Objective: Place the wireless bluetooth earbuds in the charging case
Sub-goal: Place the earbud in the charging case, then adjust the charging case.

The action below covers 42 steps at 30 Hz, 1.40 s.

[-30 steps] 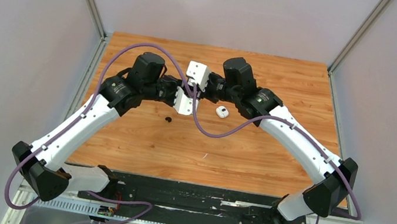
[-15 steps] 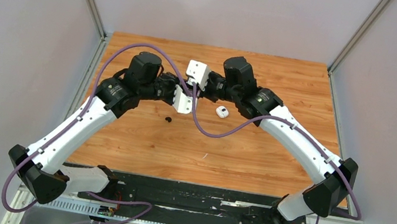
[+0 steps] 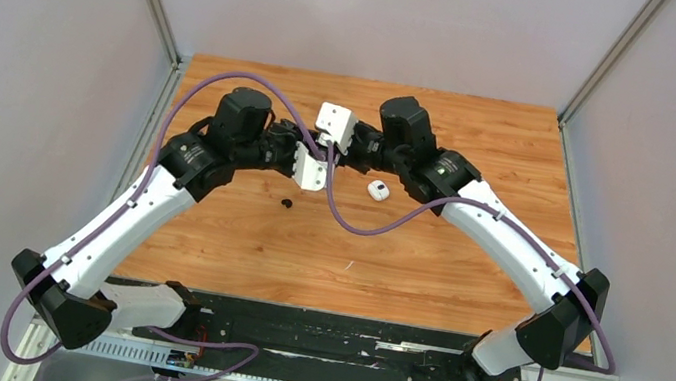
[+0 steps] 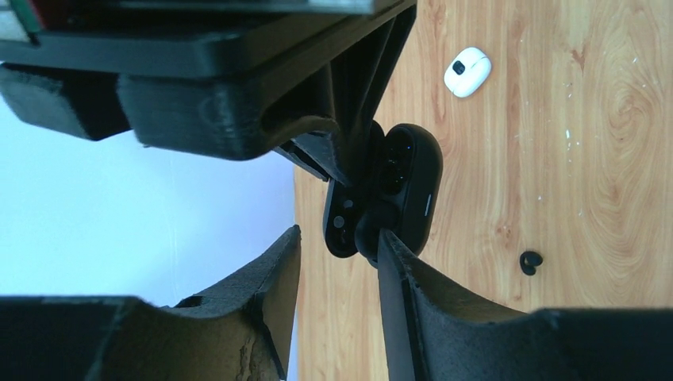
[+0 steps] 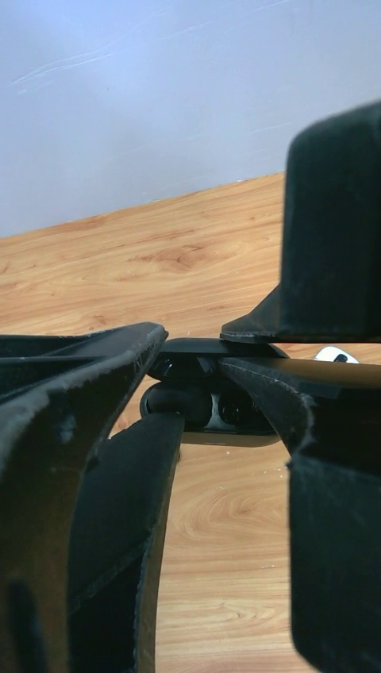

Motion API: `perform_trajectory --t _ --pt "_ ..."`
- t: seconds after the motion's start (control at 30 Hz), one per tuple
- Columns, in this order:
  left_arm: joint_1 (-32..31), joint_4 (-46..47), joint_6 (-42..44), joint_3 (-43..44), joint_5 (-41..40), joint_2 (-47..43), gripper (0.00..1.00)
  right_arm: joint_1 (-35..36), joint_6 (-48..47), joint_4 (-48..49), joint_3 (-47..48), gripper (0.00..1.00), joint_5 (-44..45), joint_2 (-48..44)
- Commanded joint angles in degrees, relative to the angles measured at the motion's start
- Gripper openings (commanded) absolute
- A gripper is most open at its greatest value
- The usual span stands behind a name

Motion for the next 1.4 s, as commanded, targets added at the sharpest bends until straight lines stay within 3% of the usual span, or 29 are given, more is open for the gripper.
perform_trajectory --t 0.0,0.23,0.43,0.63,0.83,1.17,1.37 --pt "-0.1 1.1 -6.8 0.6 0.3 -2.5 0.48 0.4 0.4 4.5 0.2 0.0 0.7 -0.8" --pt "0.0 8.8 -22.9 -5.8 -1.2 -7.2 0.56 0.4 0.6 5.5 -0.3 0.0 1.7 -0.7" --pt "0.2 10.0 -29.1 -8.3 -2.2 -11.0 0.61 0.4 -0.3 5.7 -1.0 0.0 2.4 -1.0" --pt "1.4 7.7 -35.9 -11.5 -2.2 -17.2 0.77 0.5 -3.2 6.6 -5.9 0.0 3.7 -4.1" --pt "5.3 4.7 -46.8 -8.1 9.7 -12.7 0.77 0.5 -6.8 7.2 -11.5 0.0 3.4 -8.8" --pt "9.6 7.5 -52.8 -3.7 26.2 -4.1 0.6 0.5 -12.3 12.9 -18.5 0.0 -1.4 -15.2" --pt "10.4 4.6 -52.2 0.1 34.5 1.1 0.67 0.4 -15.2 14.3 -19.9 0.0 -2.7 -15.6"
